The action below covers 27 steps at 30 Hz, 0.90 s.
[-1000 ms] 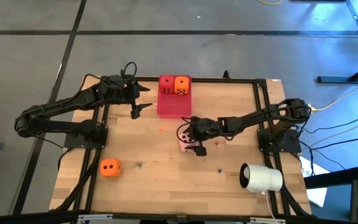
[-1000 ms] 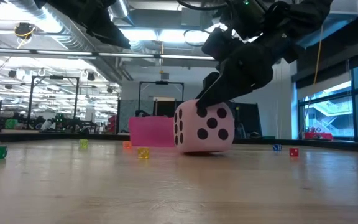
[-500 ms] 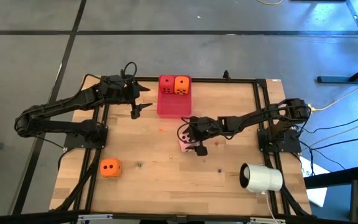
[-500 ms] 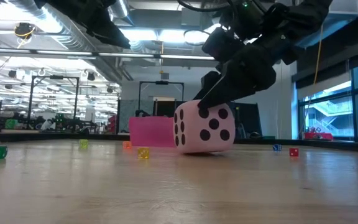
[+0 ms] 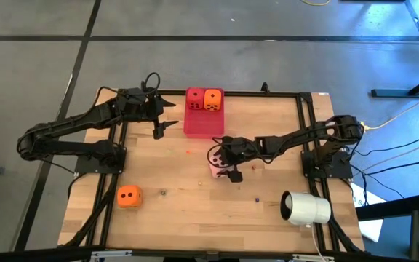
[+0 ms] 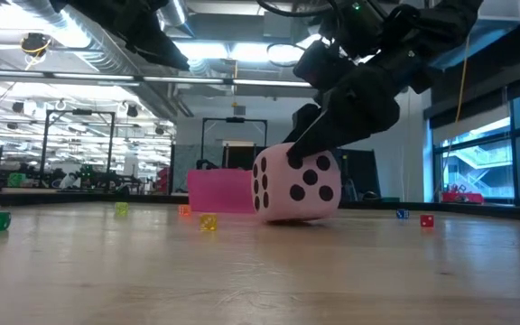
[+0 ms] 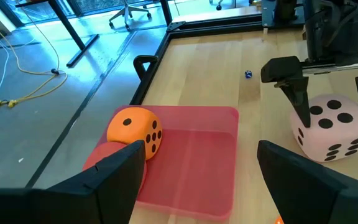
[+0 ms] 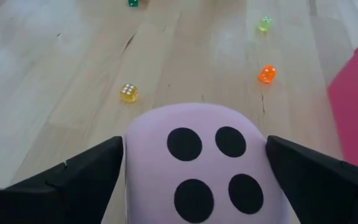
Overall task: Pick & Place Dice
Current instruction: Put the large pink dice into the bin
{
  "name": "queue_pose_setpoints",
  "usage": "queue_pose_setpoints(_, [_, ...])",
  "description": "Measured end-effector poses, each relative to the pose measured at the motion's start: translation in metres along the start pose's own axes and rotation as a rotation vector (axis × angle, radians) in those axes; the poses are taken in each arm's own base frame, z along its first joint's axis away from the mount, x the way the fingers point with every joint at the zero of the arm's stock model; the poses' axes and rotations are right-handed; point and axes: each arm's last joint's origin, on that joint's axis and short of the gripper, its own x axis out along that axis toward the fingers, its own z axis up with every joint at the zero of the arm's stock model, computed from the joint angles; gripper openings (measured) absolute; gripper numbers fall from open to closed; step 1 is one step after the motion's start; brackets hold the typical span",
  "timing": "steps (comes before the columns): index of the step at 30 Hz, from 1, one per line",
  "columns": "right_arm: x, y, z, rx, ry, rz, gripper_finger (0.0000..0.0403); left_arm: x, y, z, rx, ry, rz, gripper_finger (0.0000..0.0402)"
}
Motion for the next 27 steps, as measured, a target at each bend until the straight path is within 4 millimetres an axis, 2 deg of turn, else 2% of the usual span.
queue_pose_setpoints(10, [0.0,0.0,0.005,0.096,-0.014,0.016,0.0393,0.0,0.0,0.0,0.0,0.0,0.0,0.0306])
queue_pose_setpoints(17, [-0.002,-0.001,0.016,0.09,0.03,0.046,0.0399,0.0,0.0,0.0,0.001,0.0,0.0,0.0306])
queue_pose_setpoints(27, [-0.002,-0.001,0.017,0.045,0.034,0.046,0.04,0.0,0.0,0.0,0.0,0.0,0.0,0.0306])
